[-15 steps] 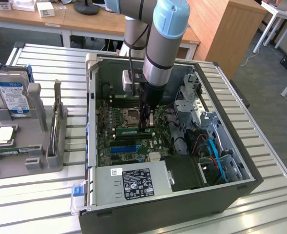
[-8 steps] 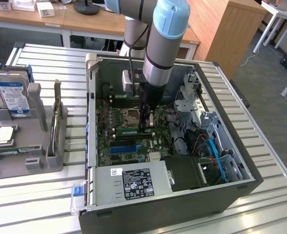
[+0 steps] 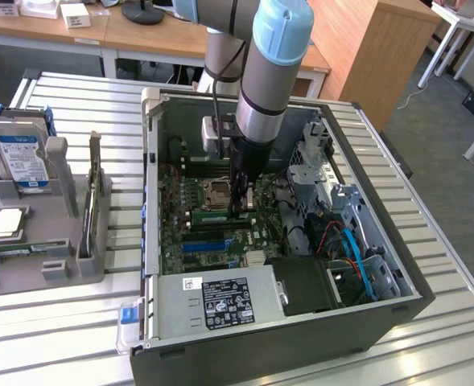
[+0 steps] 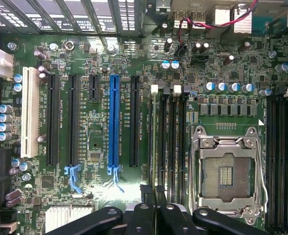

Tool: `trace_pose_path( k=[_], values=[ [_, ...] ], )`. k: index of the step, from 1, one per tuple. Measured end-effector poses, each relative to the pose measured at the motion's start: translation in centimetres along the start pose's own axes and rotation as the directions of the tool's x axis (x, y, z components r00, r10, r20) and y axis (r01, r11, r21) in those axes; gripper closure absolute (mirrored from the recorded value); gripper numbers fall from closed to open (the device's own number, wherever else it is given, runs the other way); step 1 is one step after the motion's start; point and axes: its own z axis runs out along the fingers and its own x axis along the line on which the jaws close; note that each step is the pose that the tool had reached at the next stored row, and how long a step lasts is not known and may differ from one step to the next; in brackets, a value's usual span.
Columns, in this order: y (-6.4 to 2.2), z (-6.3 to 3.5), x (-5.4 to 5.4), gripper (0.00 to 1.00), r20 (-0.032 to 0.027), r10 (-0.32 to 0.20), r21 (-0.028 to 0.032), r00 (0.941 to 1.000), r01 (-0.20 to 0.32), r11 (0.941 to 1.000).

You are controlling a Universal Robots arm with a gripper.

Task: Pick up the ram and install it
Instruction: 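Insert the ram into the slot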

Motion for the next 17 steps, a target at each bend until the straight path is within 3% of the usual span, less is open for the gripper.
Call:
trace_pose_path(
  k=[17],
  values=[
    [0.00,0.07,-0.02,0.88,0.0001,0.003,0.0001,1.0000,-0.003,1.0000]
  ],
)
